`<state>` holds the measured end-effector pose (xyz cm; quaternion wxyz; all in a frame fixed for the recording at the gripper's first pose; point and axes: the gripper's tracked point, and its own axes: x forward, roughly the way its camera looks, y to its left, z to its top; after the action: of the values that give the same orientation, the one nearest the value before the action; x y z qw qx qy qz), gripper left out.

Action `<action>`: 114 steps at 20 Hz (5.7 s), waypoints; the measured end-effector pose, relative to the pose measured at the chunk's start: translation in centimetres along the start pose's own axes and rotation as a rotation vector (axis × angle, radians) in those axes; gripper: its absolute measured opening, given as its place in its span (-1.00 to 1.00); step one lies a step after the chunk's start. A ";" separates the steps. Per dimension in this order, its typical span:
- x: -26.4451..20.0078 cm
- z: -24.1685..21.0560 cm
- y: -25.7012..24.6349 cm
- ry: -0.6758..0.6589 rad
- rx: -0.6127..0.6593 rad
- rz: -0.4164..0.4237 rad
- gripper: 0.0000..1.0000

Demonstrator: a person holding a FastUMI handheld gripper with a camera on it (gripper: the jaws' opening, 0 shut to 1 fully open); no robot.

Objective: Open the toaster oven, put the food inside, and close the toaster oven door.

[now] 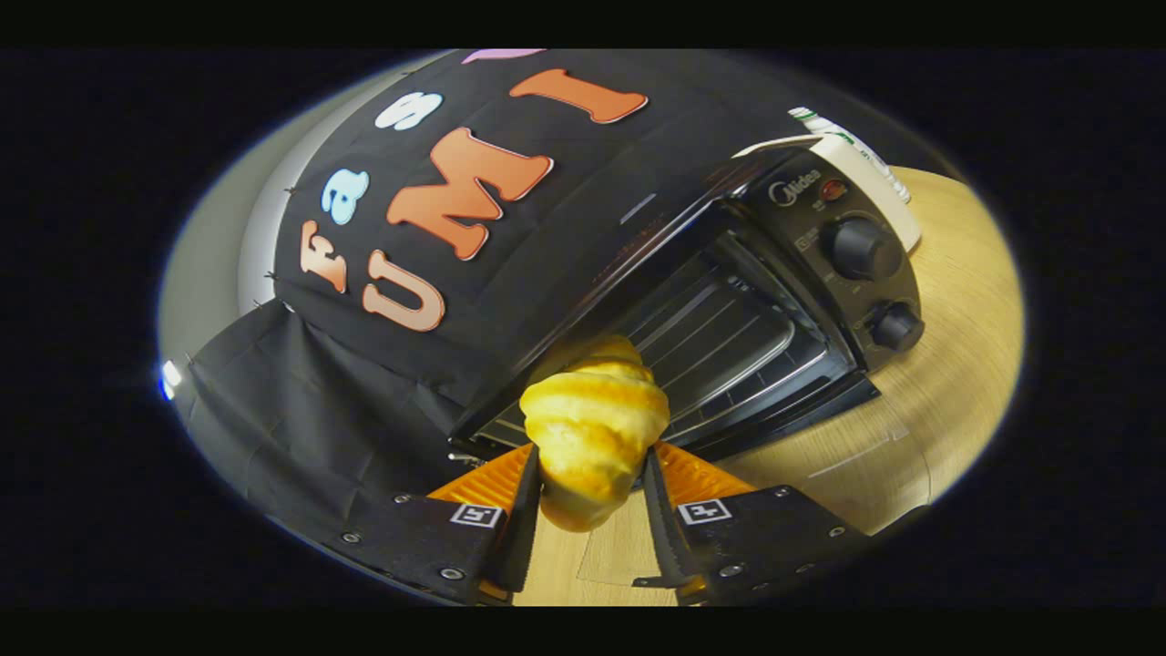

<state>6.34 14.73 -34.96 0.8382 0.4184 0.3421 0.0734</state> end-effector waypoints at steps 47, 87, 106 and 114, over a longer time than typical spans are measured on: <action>-10.7 -6.3 -4.9 0.063 -0.577 -0.298 0.74; -3.2 4.7 -0.2 -0.069 -0.628 -0.274 0.86; -20.2 12.1 14.2 -0.518 -0.832 -0.045 0.81; -26.7 14.2 17.7 -0.707 -0.922 -0.018 0.89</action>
<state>-1.97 5.86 -2.12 0.9977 0.0062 -0.0222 0.0638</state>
